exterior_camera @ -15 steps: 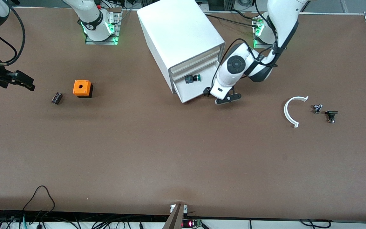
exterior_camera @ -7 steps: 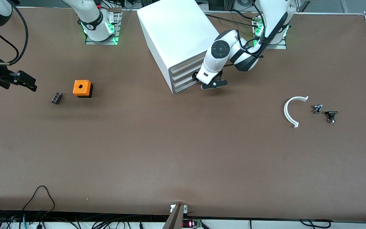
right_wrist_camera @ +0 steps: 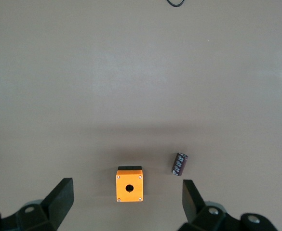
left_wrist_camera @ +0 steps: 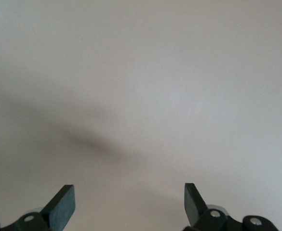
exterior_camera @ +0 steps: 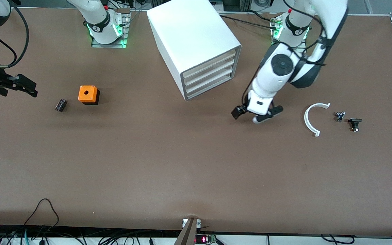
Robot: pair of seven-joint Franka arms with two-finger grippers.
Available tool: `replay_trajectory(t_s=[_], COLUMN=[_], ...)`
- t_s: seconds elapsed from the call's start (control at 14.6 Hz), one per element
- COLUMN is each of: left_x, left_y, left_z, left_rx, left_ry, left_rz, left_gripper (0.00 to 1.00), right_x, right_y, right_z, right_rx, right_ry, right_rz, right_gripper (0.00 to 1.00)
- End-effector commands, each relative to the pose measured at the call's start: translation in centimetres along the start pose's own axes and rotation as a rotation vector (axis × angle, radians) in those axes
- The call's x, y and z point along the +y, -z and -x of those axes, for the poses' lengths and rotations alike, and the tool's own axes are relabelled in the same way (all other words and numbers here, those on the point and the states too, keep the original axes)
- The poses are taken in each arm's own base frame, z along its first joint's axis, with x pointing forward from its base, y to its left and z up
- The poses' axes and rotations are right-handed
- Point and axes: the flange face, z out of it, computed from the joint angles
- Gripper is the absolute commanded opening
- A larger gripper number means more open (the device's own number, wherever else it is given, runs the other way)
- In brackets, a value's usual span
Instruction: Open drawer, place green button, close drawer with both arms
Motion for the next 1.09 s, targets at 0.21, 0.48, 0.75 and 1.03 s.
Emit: replay_trajectory(t_s=[0.21,0.48,0.75,1.03], left_x=[-7.7,-12.9,-13.6,-13.2], left_y=[13.4,23.7,29.3,28.6], left_z=[-5.8,-9.5,-10.9,-11.7], left_rx=[0.062,-0.048,-0.095,-0.109], left_ry=[-0.355,-0.479,-0.584,-0.580], left_rz=[-0.098,-0.114,-0.135,-0.138], left_gripper=[1.00,1.00,1.00,1.00], right_x=[0.0,0.0,0.0,0.0], right_y=[0.6,0.6,0.6,0.6], right_z=[0.0,0.0,0.0,0.0], right_rx=[0.010,0.010,0.010,0.010], right_ry=[0.022,0.022,0.022,0.022], right_rz=[-0.005,-0.005,-0.004,-0.005], right_gripper=[1.00,1.00,1.00,1.00])
